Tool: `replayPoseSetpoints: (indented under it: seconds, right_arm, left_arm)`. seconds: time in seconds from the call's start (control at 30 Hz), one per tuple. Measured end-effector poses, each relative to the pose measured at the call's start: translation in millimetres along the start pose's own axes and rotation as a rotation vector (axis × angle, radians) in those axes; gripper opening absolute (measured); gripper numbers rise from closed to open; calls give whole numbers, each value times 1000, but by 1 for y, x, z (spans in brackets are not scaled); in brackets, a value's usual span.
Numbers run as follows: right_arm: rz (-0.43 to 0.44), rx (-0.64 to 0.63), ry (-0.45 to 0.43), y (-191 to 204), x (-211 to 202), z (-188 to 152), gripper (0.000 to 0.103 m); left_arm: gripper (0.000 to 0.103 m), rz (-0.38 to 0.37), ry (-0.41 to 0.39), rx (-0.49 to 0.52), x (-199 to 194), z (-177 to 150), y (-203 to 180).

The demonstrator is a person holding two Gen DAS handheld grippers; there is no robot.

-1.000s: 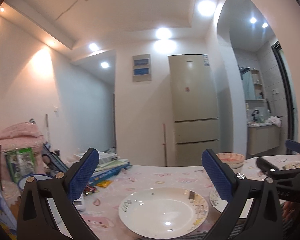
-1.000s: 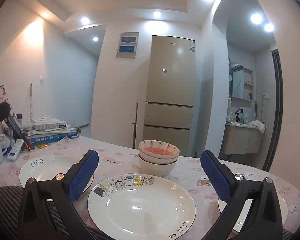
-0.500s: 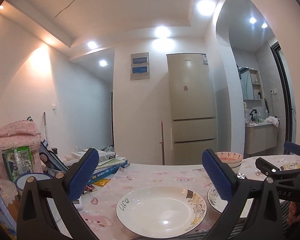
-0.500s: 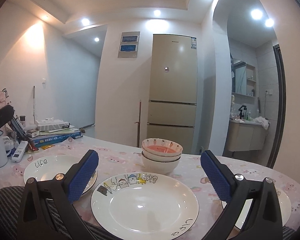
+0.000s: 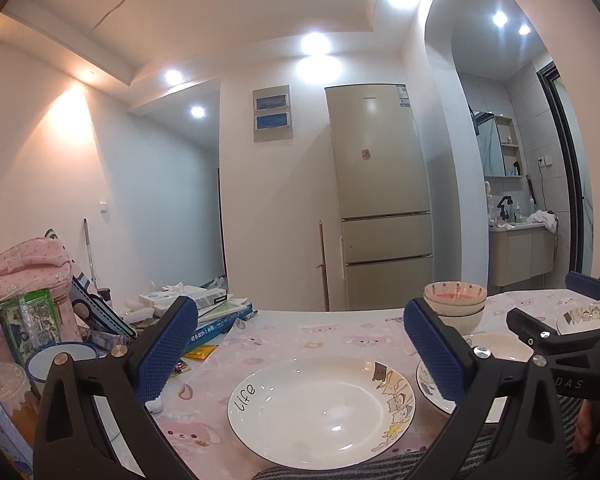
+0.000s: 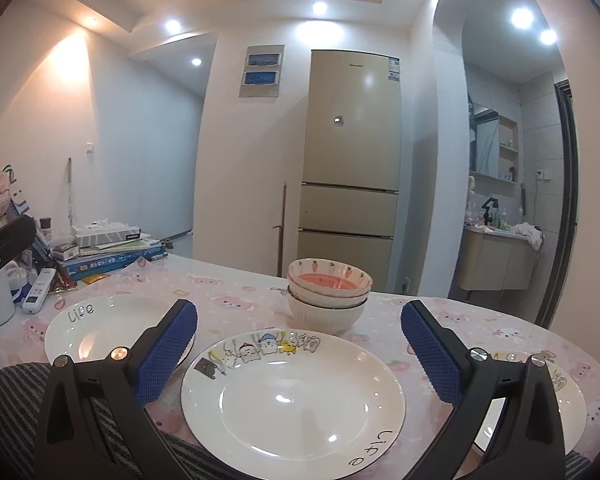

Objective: Organize plates and bowls
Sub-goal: 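Move both tools down toward the white plates on the cloth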

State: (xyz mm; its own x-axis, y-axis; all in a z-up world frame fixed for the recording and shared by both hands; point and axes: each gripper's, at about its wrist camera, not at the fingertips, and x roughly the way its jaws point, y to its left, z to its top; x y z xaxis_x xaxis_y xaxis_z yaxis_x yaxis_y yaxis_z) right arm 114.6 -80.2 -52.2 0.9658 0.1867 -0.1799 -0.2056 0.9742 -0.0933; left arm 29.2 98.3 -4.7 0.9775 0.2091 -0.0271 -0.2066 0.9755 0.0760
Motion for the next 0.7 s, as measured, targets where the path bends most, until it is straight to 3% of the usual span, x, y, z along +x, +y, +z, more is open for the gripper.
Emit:
replayPoseSetpoints:
  seconds: [0.2,0.57,0.63,0.7]
  right_arm:
    - [41,1,31,-1,4,0,103]
    - [32,-25,39,4,7,-1,103]
    - [68,-38,43,5,8,3,103]
    - [125,-48,73,9,11,16,103]
  left_arm:
    - [103,-5,18,-13,4,0,4]
    - [103,-7,33,-42,6,1,12]
    - [103,-2,23,-74,1,7,21]
    - [103,-59,71,-74,5,17,29]
